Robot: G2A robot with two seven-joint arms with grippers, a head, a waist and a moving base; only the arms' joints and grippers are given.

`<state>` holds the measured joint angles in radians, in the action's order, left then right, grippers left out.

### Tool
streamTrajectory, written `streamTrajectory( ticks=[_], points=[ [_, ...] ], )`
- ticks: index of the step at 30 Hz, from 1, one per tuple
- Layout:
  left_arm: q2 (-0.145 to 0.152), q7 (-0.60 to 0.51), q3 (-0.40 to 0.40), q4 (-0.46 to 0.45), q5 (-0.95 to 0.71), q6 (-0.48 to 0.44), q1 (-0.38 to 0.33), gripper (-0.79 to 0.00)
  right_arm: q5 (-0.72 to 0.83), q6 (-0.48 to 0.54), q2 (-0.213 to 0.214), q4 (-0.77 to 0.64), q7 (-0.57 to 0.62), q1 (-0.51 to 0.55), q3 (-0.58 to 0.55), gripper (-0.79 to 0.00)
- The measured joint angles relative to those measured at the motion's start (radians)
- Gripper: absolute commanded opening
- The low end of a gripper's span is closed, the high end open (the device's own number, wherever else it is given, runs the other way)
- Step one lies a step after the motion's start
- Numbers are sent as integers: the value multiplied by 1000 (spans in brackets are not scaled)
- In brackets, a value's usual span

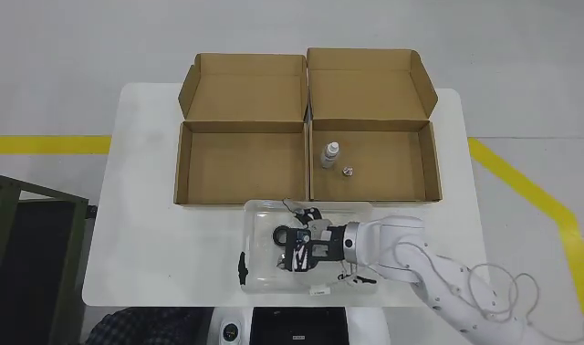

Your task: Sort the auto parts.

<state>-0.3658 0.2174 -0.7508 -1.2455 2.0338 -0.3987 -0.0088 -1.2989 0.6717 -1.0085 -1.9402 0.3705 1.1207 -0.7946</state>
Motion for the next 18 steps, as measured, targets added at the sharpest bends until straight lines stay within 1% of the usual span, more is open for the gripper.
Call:
streamTrajectory(
  ticks=[5, 7, 10, 12, 18],
  points=[
    [0, 0, 0, 0, 0, 0, 0, 0, -28, 2, -10, 24, -10, -7, 26, -18],
    [0, 0, 0, 0, 0, 0, 0, 0, -37, 2, -13, 33, -18, -9, 35, -46],
    [0, 0, 0, 0, 0, 0, 0, 0, -49, 1, -18, 47, -27, -12, 42, -132],
    [0, 0, 0, 0, 0, 0, 0, 0, -55, 2, -20, 56, -32, -13, 45, -166],
    [0, 0, 0, 0, 0, 0, 0, 0, -70, 0, -27, 91, -41, -16, 51, -209]
  ],
)
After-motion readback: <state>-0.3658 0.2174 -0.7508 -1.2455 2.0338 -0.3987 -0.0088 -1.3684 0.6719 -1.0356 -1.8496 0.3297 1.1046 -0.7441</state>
